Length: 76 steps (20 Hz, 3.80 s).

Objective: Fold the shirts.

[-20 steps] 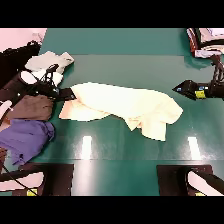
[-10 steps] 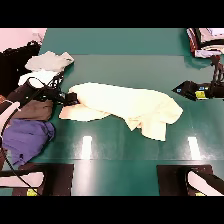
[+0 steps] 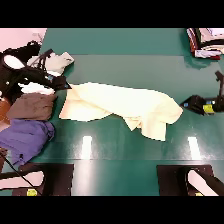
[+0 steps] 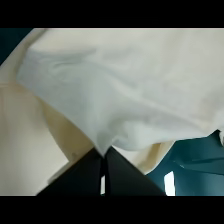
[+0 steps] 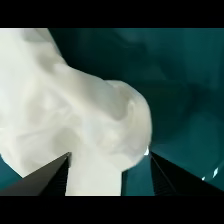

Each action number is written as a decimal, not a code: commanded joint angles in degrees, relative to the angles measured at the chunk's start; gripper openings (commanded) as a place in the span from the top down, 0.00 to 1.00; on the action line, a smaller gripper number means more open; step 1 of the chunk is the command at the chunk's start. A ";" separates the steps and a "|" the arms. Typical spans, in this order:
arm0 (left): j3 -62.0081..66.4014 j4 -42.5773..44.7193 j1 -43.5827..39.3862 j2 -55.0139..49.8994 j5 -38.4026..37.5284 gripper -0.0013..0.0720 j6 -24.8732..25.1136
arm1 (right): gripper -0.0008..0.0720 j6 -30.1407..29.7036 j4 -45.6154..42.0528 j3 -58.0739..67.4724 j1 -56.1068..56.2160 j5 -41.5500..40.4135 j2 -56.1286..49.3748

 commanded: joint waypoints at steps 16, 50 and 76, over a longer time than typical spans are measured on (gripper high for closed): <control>1.79 3.37 0.66 0.28 -3.58 0.30 0.22 | 0.92 -2.99 0.98 1.60 8.00 -6.51 -12.02; 19.26 5.05 6.25 27.74 -0.48 0.95 -5.09 | 0.97 -2.32 1.03 38.62 7.91 -3.06 5.75; 17.79 1.86 -0.98 -3.19 -3.32 0.95 -9.81 | 0.97 6.10 -11.08 58.23 11.98 14.78 -34.05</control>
